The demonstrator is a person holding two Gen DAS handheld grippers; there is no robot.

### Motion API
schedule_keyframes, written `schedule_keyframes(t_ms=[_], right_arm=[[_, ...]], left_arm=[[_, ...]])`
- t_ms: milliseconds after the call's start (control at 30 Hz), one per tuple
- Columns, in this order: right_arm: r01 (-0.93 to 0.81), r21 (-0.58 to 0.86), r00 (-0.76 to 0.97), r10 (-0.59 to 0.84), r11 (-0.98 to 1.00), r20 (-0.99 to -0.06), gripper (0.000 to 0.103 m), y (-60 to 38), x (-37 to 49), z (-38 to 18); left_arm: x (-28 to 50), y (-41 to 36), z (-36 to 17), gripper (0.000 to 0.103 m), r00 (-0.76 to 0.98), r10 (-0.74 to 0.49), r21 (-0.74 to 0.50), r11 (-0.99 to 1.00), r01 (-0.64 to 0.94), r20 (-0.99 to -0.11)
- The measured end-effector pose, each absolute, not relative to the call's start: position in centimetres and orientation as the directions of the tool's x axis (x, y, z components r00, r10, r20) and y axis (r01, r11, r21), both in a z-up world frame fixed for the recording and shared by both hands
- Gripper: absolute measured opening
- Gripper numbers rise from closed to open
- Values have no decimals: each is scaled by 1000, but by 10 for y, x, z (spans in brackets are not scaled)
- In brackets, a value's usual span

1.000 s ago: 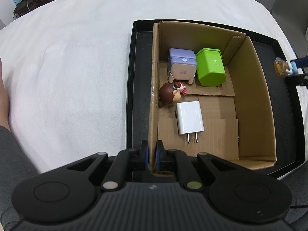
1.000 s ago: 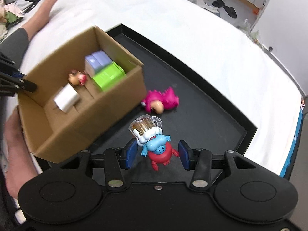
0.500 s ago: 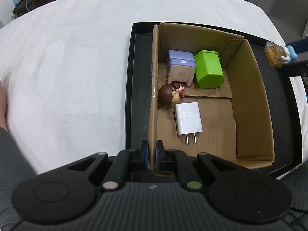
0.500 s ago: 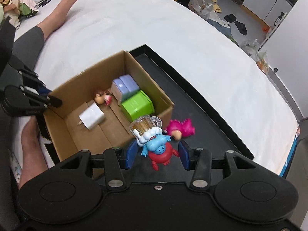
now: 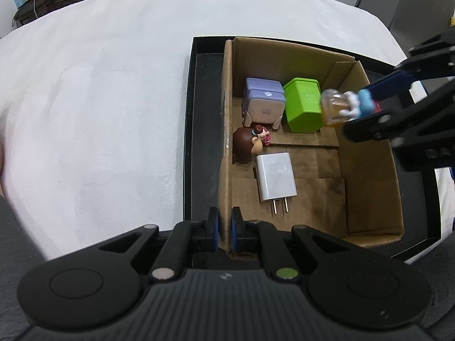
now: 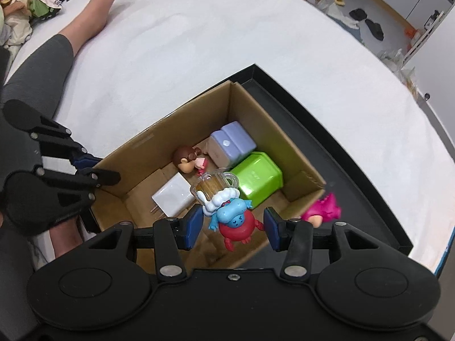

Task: Organize rigid objects
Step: 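Lift the blue-red figurine and carry it over the box, then lower the blue-red figurine beside the white charger and open the right gripper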

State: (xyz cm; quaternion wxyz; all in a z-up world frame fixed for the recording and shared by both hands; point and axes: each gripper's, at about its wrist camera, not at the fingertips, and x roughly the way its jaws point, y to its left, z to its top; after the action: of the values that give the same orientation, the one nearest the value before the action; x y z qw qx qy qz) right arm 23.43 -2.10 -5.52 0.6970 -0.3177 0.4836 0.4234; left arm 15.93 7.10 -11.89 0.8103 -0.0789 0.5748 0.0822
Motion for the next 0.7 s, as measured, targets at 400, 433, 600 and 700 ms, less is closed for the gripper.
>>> schedule_keyframes(t_ms=[400, 433, 600, 700], right_arm=[[-863, 8, 125, 229, 505, -965, 46, 2, 236, -84], [-859, 13, 121, 227, 513, -966, 46, 4, 237, -87], [-837, 29, 106, 214, 547, -971, 46, 8, 239, -101], [-828, 35, 106, 217, 560, -970, 46, 10, 240, -107]], left_arm=[[157, 73, -120, 8, 342, 26, -49, 977, -208, -939], [157, 74, -120, 8, 342, 23, -52, 977, -209, -939], [156, 75, -119, 8, 343, 21, -54, 977, -208, -939], [156, 75, -119, 8, 343, 20, -55, 977, -208, -939]])
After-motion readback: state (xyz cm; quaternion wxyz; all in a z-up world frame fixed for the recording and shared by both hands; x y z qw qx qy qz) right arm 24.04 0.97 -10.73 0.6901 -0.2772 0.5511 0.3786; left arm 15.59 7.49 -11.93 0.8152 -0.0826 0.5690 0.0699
